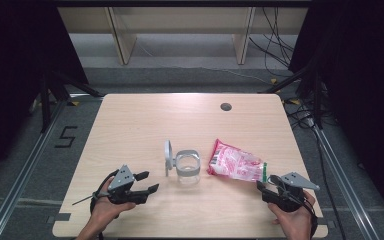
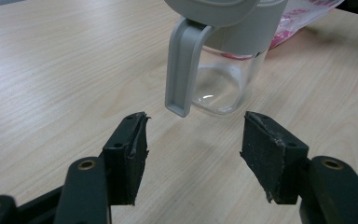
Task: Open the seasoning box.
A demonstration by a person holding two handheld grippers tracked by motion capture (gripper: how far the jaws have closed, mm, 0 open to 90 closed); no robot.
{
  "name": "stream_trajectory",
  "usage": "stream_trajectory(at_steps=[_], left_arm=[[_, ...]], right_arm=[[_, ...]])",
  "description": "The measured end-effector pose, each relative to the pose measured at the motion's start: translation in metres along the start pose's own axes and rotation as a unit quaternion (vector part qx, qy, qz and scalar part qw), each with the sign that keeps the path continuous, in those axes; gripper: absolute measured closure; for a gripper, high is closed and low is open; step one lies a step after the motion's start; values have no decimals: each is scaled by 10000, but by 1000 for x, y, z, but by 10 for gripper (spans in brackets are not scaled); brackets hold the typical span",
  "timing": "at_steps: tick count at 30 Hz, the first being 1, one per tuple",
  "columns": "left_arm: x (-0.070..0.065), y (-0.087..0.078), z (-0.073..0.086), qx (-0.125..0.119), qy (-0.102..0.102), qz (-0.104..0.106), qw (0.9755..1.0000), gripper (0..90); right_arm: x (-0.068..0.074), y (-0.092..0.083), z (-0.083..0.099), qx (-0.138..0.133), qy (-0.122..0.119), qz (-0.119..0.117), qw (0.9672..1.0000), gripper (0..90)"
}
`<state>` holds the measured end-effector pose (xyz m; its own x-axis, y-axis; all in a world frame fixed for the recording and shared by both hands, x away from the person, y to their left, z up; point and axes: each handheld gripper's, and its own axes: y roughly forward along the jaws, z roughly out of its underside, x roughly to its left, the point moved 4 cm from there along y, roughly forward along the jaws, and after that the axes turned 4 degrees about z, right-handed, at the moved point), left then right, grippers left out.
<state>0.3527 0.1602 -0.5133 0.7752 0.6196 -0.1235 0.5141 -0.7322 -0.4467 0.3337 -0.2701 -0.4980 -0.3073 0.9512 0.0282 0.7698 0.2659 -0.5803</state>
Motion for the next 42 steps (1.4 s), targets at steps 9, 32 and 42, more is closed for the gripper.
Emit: stream_trajectory(at_steps=[9, 32, 42], left_arm=[[0, 0, 0, 25, 59, -8, 10000, 400], [-2, 3, -1, -5, 139, 49, 9999, 400], [-2, 3, 0, 39, 87, 26, 10000, 400]], right_arm=[[2, 3, 1, -7, 292, -61, 9996, 404], [5, 29, -11, -121, 1205, -337, 9921, 429], [10, 40, -19, -190, 1421, -374, 9890, 402]])
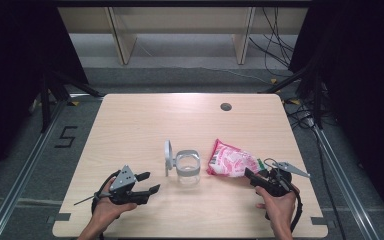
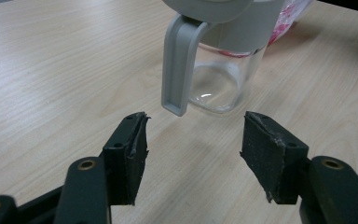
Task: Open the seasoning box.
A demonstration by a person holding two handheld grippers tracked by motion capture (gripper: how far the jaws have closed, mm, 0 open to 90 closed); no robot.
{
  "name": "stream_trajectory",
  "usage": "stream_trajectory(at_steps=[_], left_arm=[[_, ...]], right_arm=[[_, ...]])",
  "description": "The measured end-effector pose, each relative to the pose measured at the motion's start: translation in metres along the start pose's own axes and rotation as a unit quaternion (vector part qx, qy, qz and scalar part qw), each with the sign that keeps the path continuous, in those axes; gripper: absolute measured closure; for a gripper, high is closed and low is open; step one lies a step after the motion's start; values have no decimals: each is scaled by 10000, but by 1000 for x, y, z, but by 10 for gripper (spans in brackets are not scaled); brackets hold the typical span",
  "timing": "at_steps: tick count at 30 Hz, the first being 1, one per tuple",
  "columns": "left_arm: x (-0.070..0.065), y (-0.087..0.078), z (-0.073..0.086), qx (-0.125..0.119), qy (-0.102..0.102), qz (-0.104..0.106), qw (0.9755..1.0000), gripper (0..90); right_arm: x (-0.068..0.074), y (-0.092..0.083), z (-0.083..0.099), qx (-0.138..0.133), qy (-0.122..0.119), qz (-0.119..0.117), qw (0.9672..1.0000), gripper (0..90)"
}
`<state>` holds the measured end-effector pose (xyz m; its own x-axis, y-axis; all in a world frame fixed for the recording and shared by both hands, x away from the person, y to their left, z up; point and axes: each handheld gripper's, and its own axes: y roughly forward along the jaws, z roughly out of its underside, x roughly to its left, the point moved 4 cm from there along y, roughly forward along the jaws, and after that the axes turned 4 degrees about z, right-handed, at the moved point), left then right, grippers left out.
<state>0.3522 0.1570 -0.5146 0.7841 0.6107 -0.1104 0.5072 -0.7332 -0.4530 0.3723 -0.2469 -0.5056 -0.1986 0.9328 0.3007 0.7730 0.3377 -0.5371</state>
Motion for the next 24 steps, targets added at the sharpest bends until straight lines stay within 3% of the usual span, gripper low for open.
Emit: stream_trajectory(at_steps=[2, 3, 6, 8, 10, 11, 13, 16, 17, 20, 21, 22, 23, 24], left_arm=[[-1, 1, 0, -14, -89, 12, 10000, 400], [-1, 1, 0, -20, -84, 6, 10000, 400], [0, 0, 0, 5, 38, -3, 10000, 400], [-1, 1, 0, -25, -82, 5, 10000, 402], [1, 0, 0, 11, 74, 7, 10000, 403], [-1, 0, 1, -2, -58, 0, 10000, 404], [-1, 0, 0, -18, -66, 17, 10000, 408], [-1, 0, 0, -8, -39, 2, 10000, 410], [-1, -1, 0, -13, -30, -13, 10000, 410], [-1, -1, -1, -52, -33, -15, 10000, 411], [0, -1, -1, 11, 100, -26, 9999, 412], [0, -1, -1, 10, 90, -26, 10000, 412], [-1, -1, -1, -46, -6, 2, 10000, 412], [-2, -1, -1, -46, -46, 21, 10000, 412]], right_arm=[[6, 2, 0, 76, 160, 52, 9998, 399], [4, 4, 0, 118, -124, 116, 9998, 393], [7, 9, -2, 121, -102, 181, 9997, 415], [11, 10, -3, 120, 8, 309, 9995, 516], [7, 12, -6, 14, -250, 236, 9994, 621], [5, 13, -6, -38, -338, 263, 9991, 668], [5, 12, -7, 26, -336, 125, 9994, 731], [1, 11, -8, 33, -504, 168, 9986, 825], [-1, 12, -9, 30, -607, 231, 9979, 845], [-6, 14, -10, 28, -497, 57, 9987, 870], [-9, 15, -11, 24, -581, 114, 9982, 875], [-10, 15, -13, 51, -555, 65, 9984, 877], [-8, 15, -13, 81, -382, 93, 9992, 879], [-13, 18, -16, -35, -628, 106, 9980, 880]])
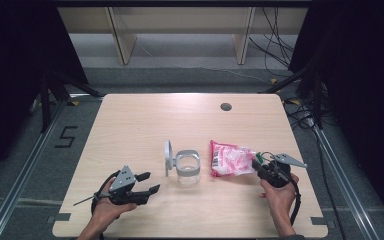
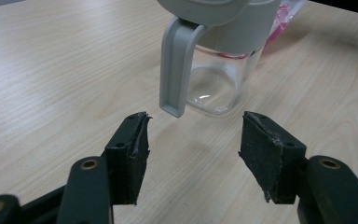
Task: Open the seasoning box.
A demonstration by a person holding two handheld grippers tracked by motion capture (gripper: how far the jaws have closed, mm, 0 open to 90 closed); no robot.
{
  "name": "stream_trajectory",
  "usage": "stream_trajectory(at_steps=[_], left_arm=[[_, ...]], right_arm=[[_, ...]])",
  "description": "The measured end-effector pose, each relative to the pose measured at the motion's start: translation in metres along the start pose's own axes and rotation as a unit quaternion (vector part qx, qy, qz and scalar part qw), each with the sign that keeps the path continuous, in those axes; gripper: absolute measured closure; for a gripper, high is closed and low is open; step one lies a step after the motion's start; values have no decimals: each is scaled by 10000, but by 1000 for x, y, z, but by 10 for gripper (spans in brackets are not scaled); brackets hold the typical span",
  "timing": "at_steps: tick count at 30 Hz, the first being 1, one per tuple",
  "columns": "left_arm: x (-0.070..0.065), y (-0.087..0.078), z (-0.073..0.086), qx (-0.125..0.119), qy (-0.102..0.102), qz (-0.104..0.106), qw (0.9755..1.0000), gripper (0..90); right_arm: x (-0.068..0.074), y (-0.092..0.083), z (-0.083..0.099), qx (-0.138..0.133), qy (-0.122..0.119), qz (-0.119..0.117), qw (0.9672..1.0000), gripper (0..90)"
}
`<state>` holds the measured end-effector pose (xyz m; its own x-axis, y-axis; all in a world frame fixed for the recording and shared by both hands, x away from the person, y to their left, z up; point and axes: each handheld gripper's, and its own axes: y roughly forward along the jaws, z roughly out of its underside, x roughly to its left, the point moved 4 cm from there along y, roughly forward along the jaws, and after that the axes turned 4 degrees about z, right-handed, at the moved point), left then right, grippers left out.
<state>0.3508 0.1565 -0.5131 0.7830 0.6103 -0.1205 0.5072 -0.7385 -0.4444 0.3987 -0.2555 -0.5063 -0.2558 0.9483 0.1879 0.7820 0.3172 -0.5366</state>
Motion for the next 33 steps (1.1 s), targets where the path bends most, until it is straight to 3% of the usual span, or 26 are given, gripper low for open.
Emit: stream_trajectory(at_steps=[1, 2, 4, 5, 6, 9, 14, 15, 17, 18, 19, 20, 21, 25, 27, 29, 30, 31, 32, 33], left_arm=[[0, 0, 0, -5, 3, -9, 10000, 412], [0, 0, 0, -8, -17, -13, 10000, 412], [0, 0, 0, 0, -13, -9, 10000, 412], [0, 0, 0, -5, -11, 0, 10000, 412], [0, 0, 0, -9, -18, -3, 10000, 412], [1, 0, 0, 5, -8, -33, 10000, 410], [1, 0, -1, -5, 2, -34, 10000, 404], [1, 0, 0, -1, -24, -38, 10000, 402], [1, -1, 0, -11, -18, -29, 10000, 400], [1, -1, -1, -24, -36, -34, 10000, 399], [1, -1, -1, -32, -46, -43, 10000, 400], [1, 0, -1, -27, -56, -37, 10000, 399], [1, -1, 0, -5, -38, -35, 10000, 399], [1, -1, -1, -23, -16, -47, 10000, 399], [1, -2, 0, -4, 14, -41, 10000, 399], [2, -2, -1, 7, 132, -45, 9999, 399], [2, -2, -1, -6, 122, -23, 9999, 399], [1, -2, -1, -9, 2, -45, 10000, 399], [1, -2, 0, -1, 2, -33, 10000, 399], [0, -2, 0, -8, 2, -45, 10000, 399]], right_arm=[[-3, 1, -1, 55, -63, 53, 10000, 880], [-1, 2, -2, 69, 166, 32, 9998, 882], [-8, 4, -6, 103, -41, -9, 9999, 882], [-6, 4, -7, 154, 210, 87, 9996, 882], [-12, 7, -10, 78, -90, 83, 9999, 882], [-18, 12, -14, 52, -71, 88, 9999, 885], [-25, 21, -23, 89, -262, 293, 9992, 895], [-27, 25, -25, -29, -293, 293, 9991, 898], [-30, 28, -26, 36, -159, 337, 9993, 900], [-31, 27, -26, 45, -75, 154, 9998, 899], [-33, 28, -25, -29, -98, 307, 9995, 890], [-29, 27, -25, 11, 216, 336, 9992, 870], [-33, 26, -26, -16, 45, 298, 9995, 839], [-32, 25, -23, -25, 211, 384, 9990, 686], [-29, 22, -20, 112, 361, 439, 9983, 597], [-25, 20, -18, -19, 487, 324, 9983, 559], [-19, 17, -14, 176, 905, 399, 9949, 537], [-24, 19, -13, -21, 585, 311, 9978, 523], [-24, 18, -11, 22, 647, 334, 9973, 505], [-19, 16, -9, 181, 1010, 388, 9940, 498]])
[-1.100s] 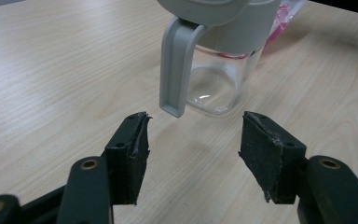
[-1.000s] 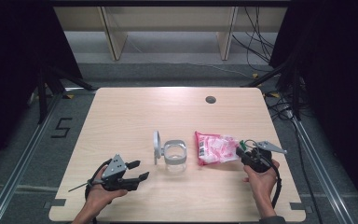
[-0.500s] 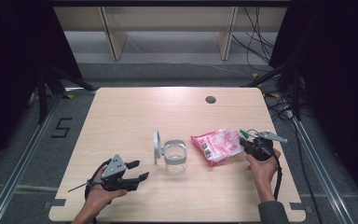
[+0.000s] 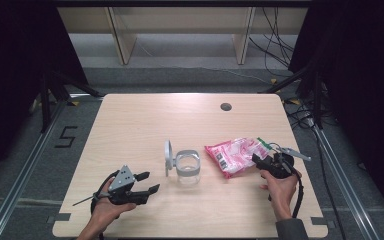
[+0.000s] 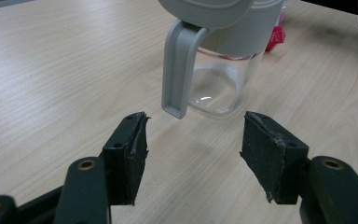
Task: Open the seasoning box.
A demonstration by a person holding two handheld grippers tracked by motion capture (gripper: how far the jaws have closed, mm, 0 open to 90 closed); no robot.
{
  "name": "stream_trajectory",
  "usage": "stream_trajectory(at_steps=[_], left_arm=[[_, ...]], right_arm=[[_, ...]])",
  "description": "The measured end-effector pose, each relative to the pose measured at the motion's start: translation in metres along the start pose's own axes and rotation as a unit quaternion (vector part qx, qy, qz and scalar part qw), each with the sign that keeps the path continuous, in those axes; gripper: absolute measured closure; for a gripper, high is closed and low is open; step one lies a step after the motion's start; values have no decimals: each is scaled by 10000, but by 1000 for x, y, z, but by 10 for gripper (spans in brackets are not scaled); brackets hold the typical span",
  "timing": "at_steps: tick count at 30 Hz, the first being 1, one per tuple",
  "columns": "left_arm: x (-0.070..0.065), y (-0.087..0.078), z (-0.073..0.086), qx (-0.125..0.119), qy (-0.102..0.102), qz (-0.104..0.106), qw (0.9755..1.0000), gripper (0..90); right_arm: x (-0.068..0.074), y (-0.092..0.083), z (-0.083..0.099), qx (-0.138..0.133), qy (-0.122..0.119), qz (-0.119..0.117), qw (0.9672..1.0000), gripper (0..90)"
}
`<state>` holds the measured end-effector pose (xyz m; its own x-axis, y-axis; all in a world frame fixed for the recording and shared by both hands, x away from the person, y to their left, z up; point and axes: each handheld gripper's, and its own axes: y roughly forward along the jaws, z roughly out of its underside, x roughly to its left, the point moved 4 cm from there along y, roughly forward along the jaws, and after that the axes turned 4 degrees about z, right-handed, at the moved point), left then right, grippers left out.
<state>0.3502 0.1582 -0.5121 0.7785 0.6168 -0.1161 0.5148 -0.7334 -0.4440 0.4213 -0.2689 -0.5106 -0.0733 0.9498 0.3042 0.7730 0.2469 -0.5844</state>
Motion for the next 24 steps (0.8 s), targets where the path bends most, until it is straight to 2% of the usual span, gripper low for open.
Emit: stream_trajectory(at_steps=[1, 2, 3, 4, 5, 6, 7, 8, 9, 10, 11, 12, 13, 14, 15, 16, 18, 19, 20, 21, 22, 23, 24], left_arm=[[0, -1, 0, 24, -12, -30, 10000, 399], [0, 0, 0, -8, -13, 21, 10000, 399], [0, 0, -1, -5, 39, 8, 10000, 399], [1, -1, -1, 27, 112, -26, 9999, 399], [1, 0, -1, 16, 111, -12, 9999, 399], [-1, 0, 0, 14, -17, -28, 10000, 399], [-1, 0, 0, -9, -24, 28, 10000, 399], [-1, 0, 0, -16, -26, 8, 10000, 399], [-1, 0, 0, 5, -18, -25, 10000, 399], [-1, 0, 0, 9, 5, -24, 10000, 399], [-1, 0, 0, 34, 38, -23, 10000, 399], [-1, 0, -1, 22, 98, 0, 9999, 399], [-1, 0, -1, 18, 55, -8, 10000, 399], [-1, 1, 0, 15, -10, 6, 10000, 399], [-1, 1, 0, 4, 21, 29, 10000, 399], [0, 1, -1, 9, 122, 41, 9999, 399], [0, 1, 0, 17, 119, 51, 9999, 399], [0, 1, 0, 17, 131, 49, 9999, 399], [0, 2, -1, 15, 136, 48, 9999, 400], [0, 2, 0, 22, 134, 47, 9999, 400], [0, 2, 0, 39, 133, 21, 9999, 400], [-1, 2, 0, 34, 127, 30, 9999, 399], [0, 2, 0, 32, 119, 34, 9999, 399]], right_arm=[[1, 2, 0, -53, -24, -93, 9999, 498], [2, 2, 0, -24, -45, -88, 9999, 498], [-2, 4, -1, -96, -395, -81, 9991, 491], [3, 5, 2, 8, -89, -87, 9999, 484], [6, 6, 3, 74, -44, -135, 9999, 477], [3, 10, 3, -52, -361, -65, 9993, 475], [9, 9, 4, 117, -84, -36, 9999, 473], [6, 12, 3, -18, -340, -142, 9993, 472], [10, 12, 4, 97, -70, -90, 9999, 472], [6, 14, 3, 76, -304, -24, 9995, 472], [9, 16, 4, 74, -29, -107, 9999, 472], [4, 20, 3, -23, -262, -138, 9996, 468], [8, 19, 3, 40, 2, -120, 9999, 466], [4, 23, 2, -69, -263, -109, 9996, 466], [3, 25, 2, -83, -306, -82, 9995, 466], [4, 25, 2, -65, -186, -115, 9997, 468], [3, 26, 1, -30, -189, -199, 9996, 472], [6, 27, 2, 11, 80, -92, 9999, 478], [5, 28, 2, -55, 14, -80, 10000, 484], [1, 30, 1, -104, -233, -128, 9996, 498], [5, 29, 2, -48, 26, -260, 9996, 515], [5, 30, 2, 23, 2, -188, 9998, 521], [1, 32, 2, -31, -231, -109, 9997, 523]])
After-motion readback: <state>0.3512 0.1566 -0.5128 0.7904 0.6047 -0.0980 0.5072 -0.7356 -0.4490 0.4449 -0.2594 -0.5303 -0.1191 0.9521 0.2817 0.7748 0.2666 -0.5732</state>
